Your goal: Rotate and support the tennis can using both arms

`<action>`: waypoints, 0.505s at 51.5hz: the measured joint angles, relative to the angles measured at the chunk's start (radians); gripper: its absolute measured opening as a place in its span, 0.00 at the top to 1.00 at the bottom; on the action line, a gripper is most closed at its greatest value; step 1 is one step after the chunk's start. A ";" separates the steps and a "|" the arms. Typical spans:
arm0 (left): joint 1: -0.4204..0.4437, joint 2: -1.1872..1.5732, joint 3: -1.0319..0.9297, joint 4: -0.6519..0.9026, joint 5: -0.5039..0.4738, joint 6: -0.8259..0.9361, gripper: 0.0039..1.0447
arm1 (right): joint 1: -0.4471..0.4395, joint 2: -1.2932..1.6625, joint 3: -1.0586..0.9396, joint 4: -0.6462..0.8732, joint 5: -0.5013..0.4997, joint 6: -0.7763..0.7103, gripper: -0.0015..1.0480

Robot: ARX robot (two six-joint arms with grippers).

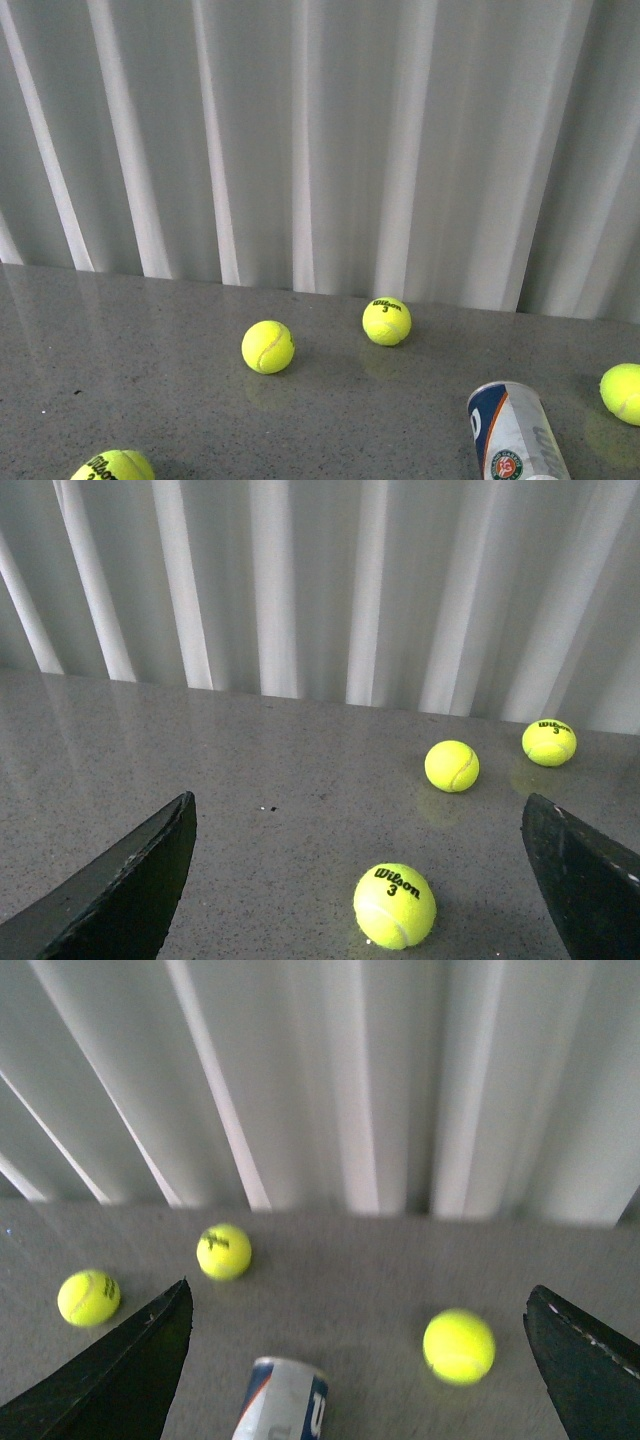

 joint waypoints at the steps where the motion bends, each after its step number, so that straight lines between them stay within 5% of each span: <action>1: 0.000 0.000 0.000 0.000 0.000 0.000 0.06 | 0.006 0.066 0.035 -0.020 0.006 0.013 0.07; 12: 0.000 0.000 0.000 0.000 0.000 0.000 0.06 | 0.100 0.541 0.203 -0.230 -0.103 0.174 0.07; 26: 0.000 0.000 0.000 0.000 0.000 0.000 0.06 | 0.198 0.613 0.200 -0.225 -0.081 0.237 0.07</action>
